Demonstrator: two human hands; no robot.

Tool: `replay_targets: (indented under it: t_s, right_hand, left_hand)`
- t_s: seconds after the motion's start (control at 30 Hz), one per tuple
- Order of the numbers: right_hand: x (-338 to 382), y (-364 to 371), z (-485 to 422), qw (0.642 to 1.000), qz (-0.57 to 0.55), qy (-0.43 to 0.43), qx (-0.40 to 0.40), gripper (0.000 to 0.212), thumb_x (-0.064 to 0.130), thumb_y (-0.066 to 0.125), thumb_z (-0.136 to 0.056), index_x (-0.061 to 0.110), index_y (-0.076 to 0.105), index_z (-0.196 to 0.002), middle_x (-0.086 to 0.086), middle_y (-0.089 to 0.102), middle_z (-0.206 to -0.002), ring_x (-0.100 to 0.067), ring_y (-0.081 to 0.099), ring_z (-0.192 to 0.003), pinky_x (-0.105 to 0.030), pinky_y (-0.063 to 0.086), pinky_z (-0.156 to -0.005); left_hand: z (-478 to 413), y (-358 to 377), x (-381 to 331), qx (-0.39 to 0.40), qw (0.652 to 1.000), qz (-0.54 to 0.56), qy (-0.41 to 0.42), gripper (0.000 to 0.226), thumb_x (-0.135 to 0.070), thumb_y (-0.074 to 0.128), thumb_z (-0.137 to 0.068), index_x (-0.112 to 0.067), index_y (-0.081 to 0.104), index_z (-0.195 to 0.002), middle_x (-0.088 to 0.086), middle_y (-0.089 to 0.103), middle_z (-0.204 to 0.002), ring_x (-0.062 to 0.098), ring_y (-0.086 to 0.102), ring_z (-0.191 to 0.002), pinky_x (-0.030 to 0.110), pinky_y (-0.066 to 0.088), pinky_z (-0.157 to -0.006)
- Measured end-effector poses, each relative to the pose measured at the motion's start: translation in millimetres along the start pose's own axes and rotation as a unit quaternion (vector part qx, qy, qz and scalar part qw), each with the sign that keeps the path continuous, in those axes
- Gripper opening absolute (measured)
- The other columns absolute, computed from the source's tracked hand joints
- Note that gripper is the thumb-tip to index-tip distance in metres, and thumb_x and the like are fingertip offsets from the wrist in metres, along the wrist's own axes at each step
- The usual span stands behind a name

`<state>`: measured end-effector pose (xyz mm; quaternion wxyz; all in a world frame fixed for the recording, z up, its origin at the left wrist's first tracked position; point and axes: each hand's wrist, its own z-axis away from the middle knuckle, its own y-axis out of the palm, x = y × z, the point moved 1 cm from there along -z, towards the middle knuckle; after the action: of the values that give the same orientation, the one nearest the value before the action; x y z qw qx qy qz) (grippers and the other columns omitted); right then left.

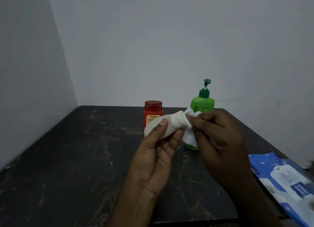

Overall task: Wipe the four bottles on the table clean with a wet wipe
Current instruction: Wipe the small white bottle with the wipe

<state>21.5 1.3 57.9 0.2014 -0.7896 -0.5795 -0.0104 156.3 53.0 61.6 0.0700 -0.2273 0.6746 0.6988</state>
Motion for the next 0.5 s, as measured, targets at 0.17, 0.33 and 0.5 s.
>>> replay_targets:
  t_s: [0.17, 0.33, 0.5]
  right_hand:
    - [4, 1, 2, 0.999, -0.05, 0.002, 0.014, 0.031, -0.003, 0.061, -0.089, 0.002, 0.071, -0.119, -0.008, 0.06, -0.1, -0.018, 0.062, -0.095, -0.022, 0.049, -0.081]
    - [-1, 2, 1, 0.998, -0.035, 0.031, 0.047, 0.028, 0.003, 0.06, -0.09, 0.004, 0.073, -0.115, -0.004, 0.059, -0.095, -0.017, 0.061, -0.087, -0.024, 0.05, -0.073]
    - [7, -9, -3, 0.989, -0.12, 0.055, 0.06, 0.02, 0.004, 0.064, -0.092, 0.012, 0.075, -0.106, 0.0, 0.064, -0.095, -0.006, 0.064, -0.086, -0.01, 0.047, -0.073]
  left_hand:
    - [1, -1, 0, -0.012, 1.0, -0.013, 0.006, 0.046, -0.003, 0.067, -0.074, 0.003, 0.058, -0.119, 0.028, 0.07, -0.117, 0.038, 0.069, -0.11, 0.038, 0.063, -0.076]
    - [-1, -4, -1, -0.037, 0.998, -0.04, 0.038, 0.042, 0.0, 0.068, -0.076, 0.002, 0.058, -0.116, 0.029, 0.069, -0.118, 0.036, 0.071, -0.104, 0.038, 0.063, -0.075]
    - [4, -6, -22, -0.055, 0.979, -0.094, 0.17, 0.043, -0.005, 0.072, -0.072, -0.012, 0.063, -0.114, 0.015, 0.073, -0.114, 0.027, 0.073, -0.103, 0.036, 0.063, -0.079]
